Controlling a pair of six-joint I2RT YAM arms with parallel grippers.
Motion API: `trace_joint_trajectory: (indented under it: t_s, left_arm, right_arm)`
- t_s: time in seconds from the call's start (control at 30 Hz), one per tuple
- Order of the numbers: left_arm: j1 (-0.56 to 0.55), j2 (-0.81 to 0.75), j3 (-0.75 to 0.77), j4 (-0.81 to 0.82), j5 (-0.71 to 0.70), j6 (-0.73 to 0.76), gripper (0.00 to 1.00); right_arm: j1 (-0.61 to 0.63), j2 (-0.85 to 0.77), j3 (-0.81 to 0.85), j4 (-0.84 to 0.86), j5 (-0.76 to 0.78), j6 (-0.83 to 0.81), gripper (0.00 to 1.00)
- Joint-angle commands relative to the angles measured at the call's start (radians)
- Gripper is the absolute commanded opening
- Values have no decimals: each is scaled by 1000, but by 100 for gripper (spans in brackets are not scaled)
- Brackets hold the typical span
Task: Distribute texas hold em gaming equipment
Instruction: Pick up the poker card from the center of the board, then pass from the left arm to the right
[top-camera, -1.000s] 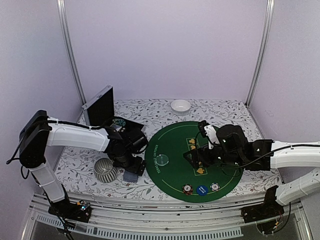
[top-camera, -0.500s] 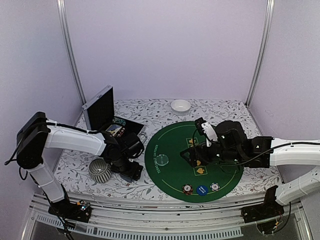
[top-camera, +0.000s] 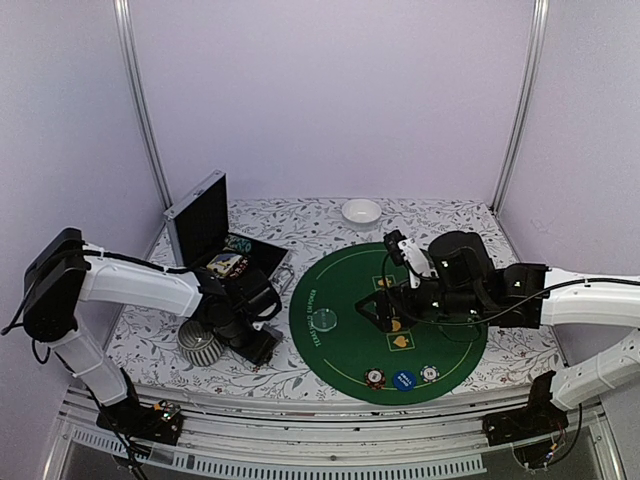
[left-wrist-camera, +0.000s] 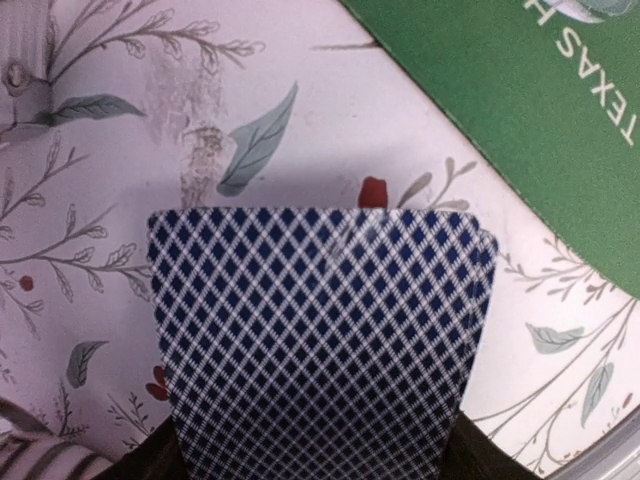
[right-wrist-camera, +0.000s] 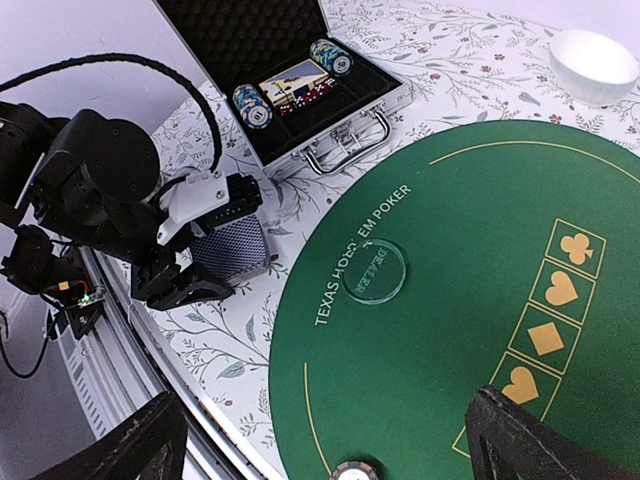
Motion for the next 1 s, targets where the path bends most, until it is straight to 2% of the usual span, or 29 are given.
trace_joint_trajectory:
  t_s: [0.0,0.07,0.3,0.37,0.47,0.53,0.7,0.97]
  left_arm:
    - [11,-25,-49,24,44,54,61]
    - [11,-49,-56,49,63,80,56]
    - [8,-133,-61,77,68,162,52]
    - [3,-157,-53,82,76,186,51]
    - [-29,-198,-24,73,54,237,50]
    - [-70,-234,12,60,41,275,50]
    - [-190,-335,115,-29,-42,411,51]
    - [-232,-383,205,-134,-71,568,51]
  right_arm:
    - [3,18,45,-35,-26,-7,99]
    - [3,22,48,-37,-26,-7,99]
    - [1,68,70,-26,-84,-6,99]
    - [-4,83,81,31,-187,-13,99]
    - [-22,110,85,181,-422,-5,99]
    - [-39,137,103,234,-506,35,99]
    - [-76,205,127,275,-546,114,99]
    - [-43,401,243,326,-737,132,91]
